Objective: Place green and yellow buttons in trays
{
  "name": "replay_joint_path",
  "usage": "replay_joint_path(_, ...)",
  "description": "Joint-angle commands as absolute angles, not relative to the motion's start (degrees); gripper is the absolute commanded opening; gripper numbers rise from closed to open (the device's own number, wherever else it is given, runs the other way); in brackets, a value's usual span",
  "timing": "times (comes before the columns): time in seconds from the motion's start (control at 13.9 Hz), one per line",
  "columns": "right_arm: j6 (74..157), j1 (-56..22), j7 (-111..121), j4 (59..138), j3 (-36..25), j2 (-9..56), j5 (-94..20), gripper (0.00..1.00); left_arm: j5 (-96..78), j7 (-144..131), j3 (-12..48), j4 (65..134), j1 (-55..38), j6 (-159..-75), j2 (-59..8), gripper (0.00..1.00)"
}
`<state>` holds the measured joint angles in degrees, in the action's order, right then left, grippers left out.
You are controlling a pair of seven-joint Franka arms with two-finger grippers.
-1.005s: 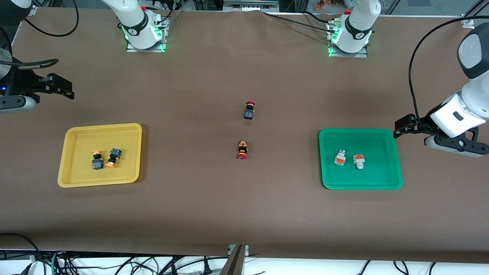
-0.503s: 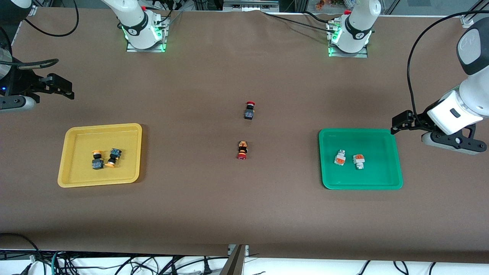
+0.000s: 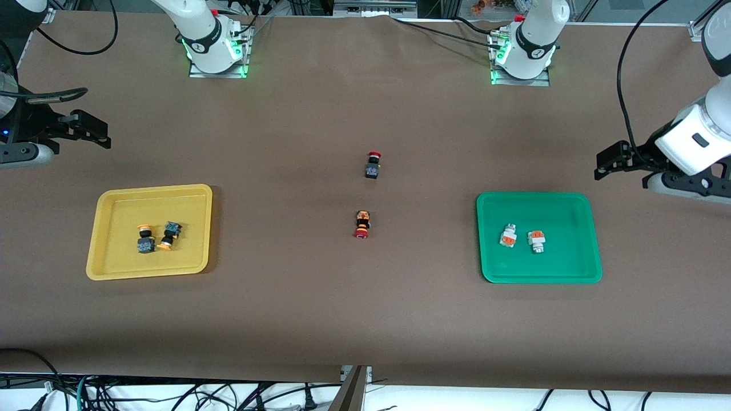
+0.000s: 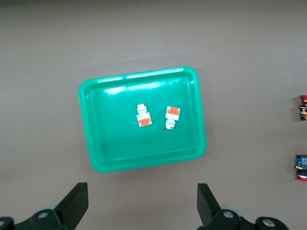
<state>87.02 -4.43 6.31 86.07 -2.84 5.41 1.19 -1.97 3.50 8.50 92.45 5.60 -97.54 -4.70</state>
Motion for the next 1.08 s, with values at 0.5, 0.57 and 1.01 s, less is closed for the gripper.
replay_joint_path(0.5, 86.6, -4.0, 5.4, 84.9, -2.5, 5.8, 1.4, 1.00, 0.0, 0.8, 4.0, 93.4, 1.9, -91.1, -2.0, 1.00)
replay_joint_path(0.57, 86.7, -3.9, 5.4, 84.9, -2.5, 5.8, 1.4, 1.00, 0.0, 1.0, 3.6, 93.4, 2.0, -89.9, -1.8, 1.00)
replay_joint_path(1.01, 86.7, -3.9, 5.4, 84.9, -2.5, 5.8, 1.4, 1.00, 0.0, 0.8, 3.9, 91.7, 3.7, -87.5, -1.8, 1.00)
